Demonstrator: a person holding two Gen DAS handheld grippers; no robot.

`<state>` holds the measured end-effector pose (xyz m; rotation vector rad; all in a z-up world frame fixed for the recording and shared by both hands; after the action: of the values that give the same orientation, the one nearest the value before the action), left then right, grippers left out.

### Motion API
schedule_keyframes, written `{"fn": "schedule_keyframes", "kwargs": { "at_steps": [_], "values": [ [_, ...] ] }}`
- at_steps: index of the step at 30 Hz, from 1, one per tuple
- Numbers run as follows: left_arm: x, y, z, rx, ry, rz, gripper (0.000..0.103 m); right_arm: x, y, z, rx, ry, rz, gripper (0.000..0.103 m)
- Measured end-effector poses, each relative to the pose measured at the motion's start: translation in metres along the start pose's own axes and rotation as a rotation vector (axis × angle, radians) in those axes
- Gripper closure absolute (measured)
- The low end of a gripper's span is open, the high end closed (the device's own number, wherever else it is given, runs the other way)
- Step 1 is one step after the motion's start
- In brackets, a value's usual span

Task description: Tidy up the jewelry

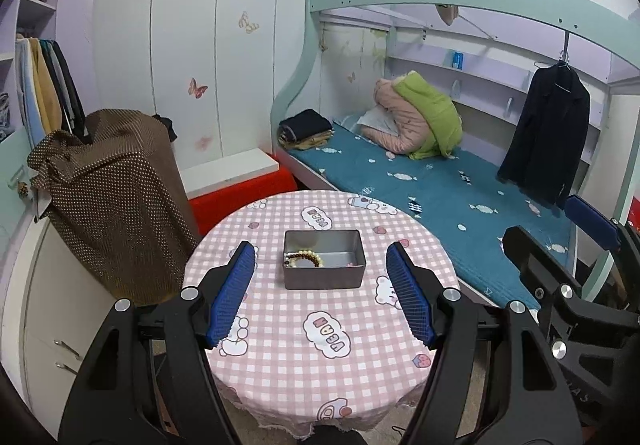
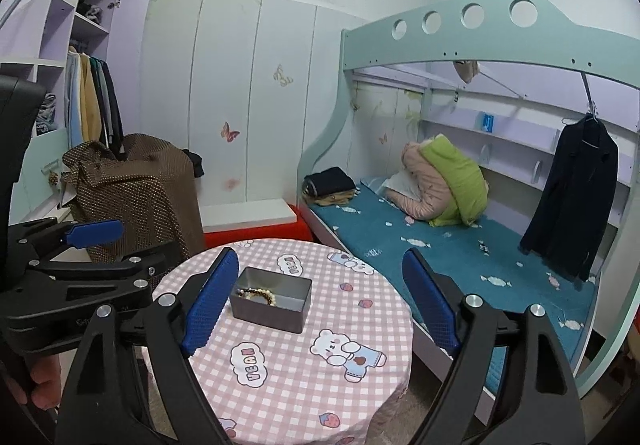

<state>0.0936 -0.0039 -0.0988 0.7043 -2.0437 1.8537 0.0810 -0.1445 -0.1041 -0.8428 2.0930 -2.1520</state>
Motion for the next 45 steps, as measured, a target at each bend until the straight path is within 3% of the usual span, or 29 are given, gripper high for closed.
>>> {"fn": "schedule_keyframes", "kwargs": {
  "at_steps": [11,45],
  "values": [
    [0.016,-0.004,-0.002,-0.004,-0.015,0.051,0.034,0.011,-0.001,-0.004,0.01,-0.002,0.045,0.022],
    [0.022,-0.001,-0.006,0.0,-0.023,0.07,0.034,0.016,0.0,-0.007,0.01,0.001,0.053,0.022]
  ]
}}
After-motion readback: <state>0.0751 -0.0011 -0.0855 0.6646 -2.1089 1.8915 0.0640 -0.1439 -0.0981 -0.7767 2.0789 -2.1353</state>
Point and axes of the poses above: each gripper's, at about its wrist camera, not at the fingertips, and x roughly against the way its jaws point, z to its right, y to its underside, the point moved 6 cm from there along -x, roughly the way its jaws point, and after that the axes turned 14 degrees about -y, right-handed, at the moved point
